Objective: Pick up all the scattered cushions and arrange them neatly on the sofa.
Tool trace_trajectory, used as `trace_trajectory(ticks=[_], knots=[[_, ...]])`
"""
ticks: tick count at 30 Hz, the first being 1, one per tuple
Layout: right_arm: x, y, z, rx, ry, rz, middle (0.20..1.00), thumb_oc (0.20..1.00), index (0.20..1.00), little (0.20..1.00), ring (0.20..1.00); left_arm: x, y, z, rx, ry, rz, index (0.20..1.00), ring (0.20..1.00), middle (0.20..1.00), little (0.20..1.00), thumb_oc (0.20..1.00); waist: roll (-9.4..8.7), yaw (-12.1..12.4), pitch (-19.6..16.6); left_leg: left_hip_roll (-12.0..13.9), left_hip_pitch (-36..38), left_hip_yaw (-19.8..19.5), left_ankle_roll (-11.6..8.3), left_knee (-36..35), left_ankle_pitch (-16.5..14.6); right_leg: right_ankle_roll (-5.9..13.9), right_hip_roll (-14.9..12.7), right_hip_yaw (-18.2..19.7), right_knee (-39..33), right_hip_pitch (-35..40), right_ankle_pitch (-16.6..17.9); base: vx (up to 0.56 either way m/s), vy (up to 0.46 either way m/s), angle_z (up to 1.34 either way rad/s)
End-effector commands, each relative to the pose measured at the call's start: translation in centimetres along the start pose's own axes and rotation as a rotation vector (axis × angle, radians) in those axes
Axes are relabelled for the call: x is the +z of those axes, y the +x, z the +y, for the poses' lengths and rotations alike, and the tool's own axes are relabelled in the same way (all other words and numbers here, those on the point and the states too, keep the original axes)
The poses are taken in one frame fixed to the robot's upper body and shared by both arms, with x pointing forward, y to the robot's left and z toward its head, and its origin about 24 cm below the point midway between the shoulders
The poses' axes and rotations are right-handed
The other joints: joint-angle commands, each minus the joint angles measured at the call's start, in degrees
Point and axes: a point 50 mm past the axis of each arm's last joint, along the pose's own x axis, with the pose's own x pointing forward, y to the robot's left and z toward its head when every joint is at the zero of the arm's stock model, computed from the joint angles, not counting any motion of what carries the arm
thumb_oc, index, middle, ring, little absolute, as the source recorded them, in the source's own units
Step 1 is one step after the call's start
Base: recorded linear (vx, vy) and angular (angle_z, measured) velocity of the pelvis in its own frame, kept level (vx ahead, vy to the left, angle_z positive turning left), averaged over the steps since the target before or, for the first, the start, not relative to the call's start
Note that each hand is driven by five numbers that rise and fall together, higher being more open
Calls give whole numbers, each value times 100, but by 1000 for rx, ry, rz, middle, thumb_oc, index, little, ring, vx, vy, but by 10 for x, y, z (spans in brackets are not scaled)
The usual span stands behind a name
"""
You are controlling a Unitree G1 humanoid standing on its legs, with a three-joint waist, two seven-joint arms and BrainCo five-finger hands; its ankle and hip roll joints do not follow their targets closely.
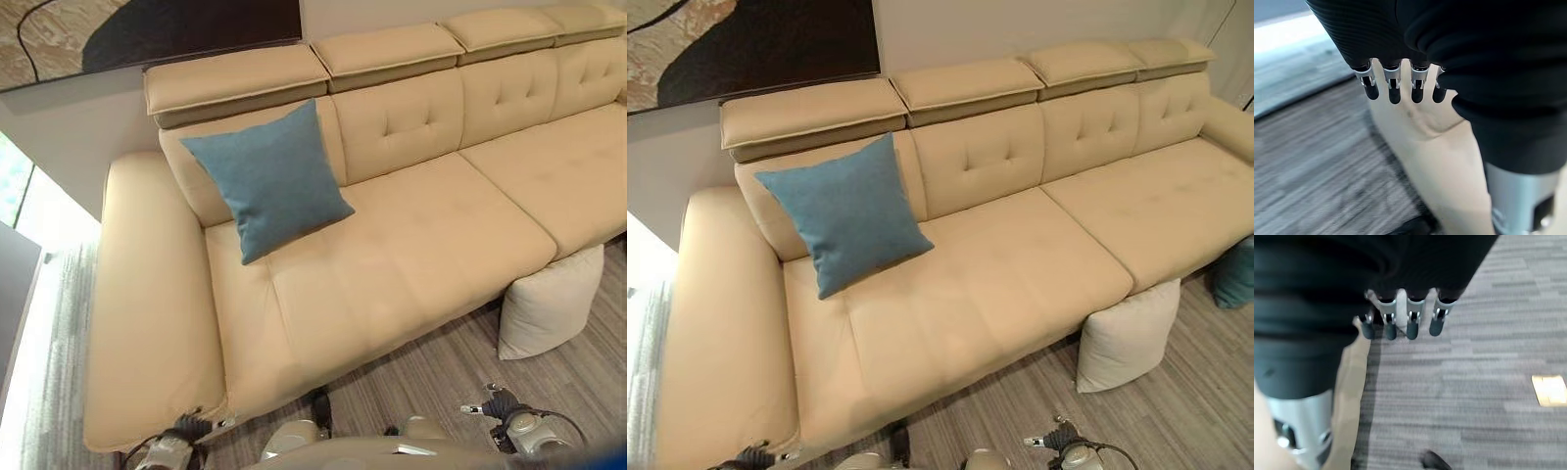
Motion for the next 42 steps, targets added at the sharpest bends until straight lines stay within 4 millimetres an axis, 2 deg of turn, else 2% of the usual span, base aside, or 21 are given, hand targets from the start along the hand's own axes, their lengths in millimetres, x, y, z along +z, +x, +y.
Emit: trace_trajectory(ticks=[1, 3, 5, 6, 9, 10, 11, 12, 15, 16, 17, 21, 25, 26, 28, 30, 31, 32, 34, 37, 42], knots=[[13, 2, -19, -50, -38, -46, 1000, 1000, 1000, 1000, 1000, 42, 4, 7, 11, -37, -102, 1000, 1000, 1000, 1000, 1000, 49, -88, -10, -341, 186, -531, -357, 293, -750, 123, 275, 108, -1190, 361, 860, -59, -150, -65], [15, 2, -19, -49, -43, -55, 1000, 1000, 1000, 1000, 1000, 48, 4, 9, 16, -30, -118, 1000, 1000, 1000, 1000, 1000, 62, -144, 23, -279, 95, -518, -412, 329, -657, 58, 370, 267, -1363, 354, 867, -103, -138, -46], [14, 2, -22, -60, -31, -55, 1000, 1000, 1000, 1000, 1000, 64, 4, 14, 23, -15, -156, 1000, 1000, 1000, 1000, 1000, 93, -263, 125, -204, -90, -547, -519, 389, -493, -24, 486, 327, -1591, 375, 878, -216, -165, 2], [9, 1, -21, -66, 1, -44, 1000, 1000, 1000, 1000, 1000, 89, 2, 1, -6, -10, -242, 1000, 1000, 1000, 1000, 1000, 96, -325, 237, -130, -328, -589, -625, 512, -331, -85, 527, 231, -1670, 365, 892, -283, -145, 30], [8, 1, -19, -65, -9, -36, 1000, 1000, 1000, 1000, 1000, 99, 0, -10, -17, -8, -265, 1000, 1000, 1000, 1000, 1000, 96, -328, 388, -107, -483, -715, -685, 782, -364, -160, 511, 211, -1611, 279, 929, -247, -69, 50], [6, 1, -17, -60, -7, -28, 1000, 1000, 1000, 1000, 1000, 100, -1, -25, -53, -6, -270, 1000, 1000, 1000, 1000, 1000, 30, -324, 483, -235, -425, -1017, -659, 1105, -671, -202, 448, 248, -1511, 181, 1010, -188, -22, 37], [5, 1, -16, -59, -3, -23, 1000, 1000, 1000, 1000, 1000, 97, -1, -30, -67, -14, -264, 1000, 1000, 1000, 1000, 1000, 7, -343, 470, -311, -382, -1165, -654, 1229, -804, -206, 410, 263, -1493, 107, 1072, -278, 14, -21], [3, 1, -16, -64, 11, -15, 1000, 1000, 1000, 1000, 1000, 96, -1, -39, -89, -28, -261, 1000, 1000, 1000, 1000, 1000, -32, -362, 462, -432, -201, -1477, -645, 1434, -1102, -202, 353, 378, -1486, -7, 1194, -137, 39, -16], [2, 1, -15, -61, 13, -7, 1000, 1000, 1000, 1000, 1000, 94, -2, -44, -102, -25, -254, 1000, 1000, 1000, 1000, 1000, -21, -371, 450, -465, -66, -1634, -637, 1465, -1248, -194, 362, 459, -1502, -34, 1223, -78, 71, -37], [3, 1, -16, -61, 11, -8, 1000, 1000, 1000, 1000, 1000, 92, -2, -51, -122, -20, -252, 1000, 1000, 1000, 1000, 1000, 15, -392, 411, -499, 123, -1922, -640, 1447, -1389, -184, 375, 616, -1509, -121, 1271, -112, 196, -28], [3, 1, -16, -63, 8, -5, 1000, 1000, 1000, 1000, 1000, 93, -4, -58, -140, 1, -254, 1000, 1000, 1000, 1000, 1000, 99, -465, 374, -506, 282, -2083, -587, 1170, -1398, -139, 374, 718, -1469, -257, 1351, -134, 252, -22], [2, 1, -12, -56, 20, 10, 1000, 1000, 1000, 1000, 1000, 107, -7, -67, -153, 41, -293, 1000, 1000, 1000, 1000, 1000, 152, -587, 379, -582, 425, -2001, -459, 835, -1323, -4, 252, 823, -1390, -517, 1593, -106, 227, -56], [12, 2, -1, -37, 9, -7, 1000, 1000, 1000, 1000, 1000, 106, -6, -68, -136, 69, -289, 1000, 1000, 1000, 1000, 1000, 159, -554, 553, -617, 439, -1748, -328, 648, -1199, 182, 111, 806, -1288, -833, 1814, -204, 190, -79], [16, 2, 2, -35, 6, -17, 1000, 1000, 1000, 1000, 1000, 104, -6, -66, -126, 68, -281, 1000, 1000, 1000, 1000, 1000, 180, -497, 618, -570, 415, -1629, -309, 646, -1167, 188, 59, 617, -1171, -903, 1796, -244, 93, -91], [19, 2, 5, -31, 9, -30, 1000, 1000, 1000, 1000, 1000, 100, -4, -62, -115, 64, -263, 1000, 1000, 1000, 1000, 1000, 237, -336, 646, -483, 360, -1389, -307, 618, -1111, 78, -117, -157, -979, -766, 1570, -199, 84, -146], [19, 1, 8, -26, 13, -29, 1000, 1000, 1000, 1000, 1000, 92, -2, -56, -101, 53, -235, 1000, 1000, 1000, 1000, 1000, 270, -281, 580, -414, 379, -1149, -245, 593, -1068, -2, -203, -568, -538, -570, 1304, -123, 73, -121], [19, 1, 8, -25, 12, -29, 1000, 1000, 1000, 1000, 1000, 92, -2, -56, -101, 54, -234, 1000, 1000, 1000, 1000, 1000, 266, -274, 582, -416, 383, -1141, -245, 593, -1071, -1, -207, -558, -522, -576, 1294, -166, 32, -87], [21, 1, 10, -39, 55, -28, 1000, 1000, 1000, 1000, 1000, 69, -4, -74, -129, 83, -199, 1000, 1000, 1000, 1000, 1000, 284, -67, 596, -380, 293, -1007, -218, 631, -1005, -28, -242, -874, -314, -391, 1126, -125, 1, -73], [22, 0, 16, -20, 49, -41, 1000, 1000, 1000, 1000, 1000, 67, -3, -68, -120, 78, -184, 1000, 1000, 1000, 1000, 1000, 224, 63, 488, -312, 225, -611, -268, 603, -966, 50, -311, -1271, -421, -78, 1017, -113, -36, -50], [28, 0, 18, -36, 58, -53, 1000, 1000, 1000, 1000, 1000, 70, -3, -72, -118, 68, -180, 1000, 1000, 1000, 1000, 1000, 165, 126, 412, -297, 239, -511, -294, 518, -946, 33, -213, -1141, -683, -15, 1000, 16, -88, -87], [29, -1, 24, -36, 82, -64, 1000, 1000, 1000, 1000, 1000, 78, -8, -91, -166, 87, -209, 1000, 1000, 1000, 1000, 1000, 262, -125, 374, -186, 463, -434, -385, 513, -981, -20, 48, -828, -1197, 209, 994, 70, -128, -28]])
